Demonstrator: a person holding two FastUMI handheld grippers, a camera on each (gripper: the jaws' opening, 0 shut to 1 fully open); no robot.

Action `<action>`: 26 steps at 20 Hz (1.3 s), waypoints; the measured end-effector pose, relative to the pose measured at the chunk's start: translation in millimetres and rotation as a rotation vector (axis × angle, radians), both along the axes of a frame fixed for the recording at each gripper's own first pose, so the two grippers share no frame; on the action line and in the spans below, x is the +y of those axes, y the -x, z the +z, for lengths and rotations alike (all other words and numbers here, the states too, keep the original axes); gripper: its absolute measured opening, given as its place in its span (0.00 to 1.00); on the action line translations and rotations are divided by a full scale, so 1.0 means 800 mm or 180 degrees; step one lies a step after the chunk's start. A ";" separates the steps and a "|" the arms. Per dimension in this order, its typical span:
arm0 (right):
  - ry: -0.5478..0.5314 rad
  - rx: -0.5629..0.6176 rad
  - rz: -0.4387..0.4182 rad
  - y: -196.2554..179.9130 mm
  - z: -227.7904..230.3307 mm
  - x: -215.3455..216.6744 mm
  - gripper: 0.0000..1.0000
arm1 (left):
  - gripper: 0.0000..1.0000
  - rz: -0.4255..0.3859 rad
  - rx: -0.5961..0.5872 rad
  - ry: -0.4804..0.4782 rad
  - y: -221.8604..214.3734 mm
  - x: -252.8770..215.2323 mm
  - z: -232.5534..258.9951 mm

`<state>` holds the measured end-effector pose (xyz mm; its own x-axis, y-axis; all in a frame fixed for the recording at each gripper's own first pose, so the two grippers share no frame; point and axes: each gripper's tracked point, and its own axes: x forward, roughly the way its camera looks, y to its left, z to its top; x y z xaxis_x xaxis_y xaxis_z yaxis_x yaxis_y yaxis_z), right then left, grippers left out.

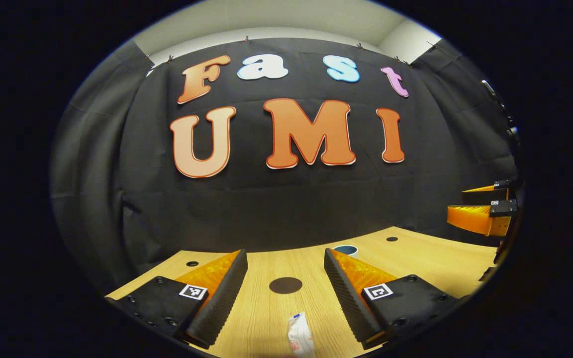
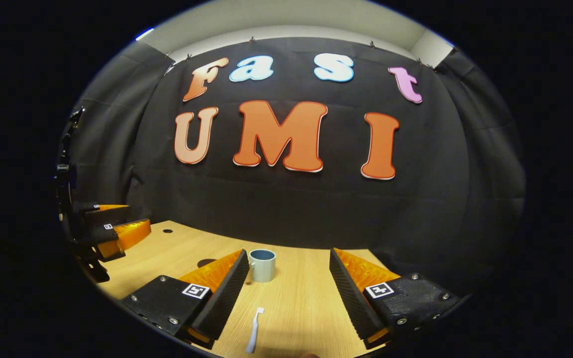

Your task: Put the toothbrush and toothpaste on the desktop into the cup, then pick up the cup and place it on the coaster on the desktop.

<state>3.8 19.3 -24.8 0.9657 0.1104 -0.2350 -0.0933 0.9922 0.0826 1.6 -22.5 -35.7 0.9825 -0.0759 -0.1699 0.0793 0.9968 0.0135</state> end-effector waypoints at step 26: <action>0.0091 0.1994 0.0559 0.012 -0.166 0.067 0.94 | 1.00 -0.0228 0.2309 0.0110 0.004 -0.016 -0.237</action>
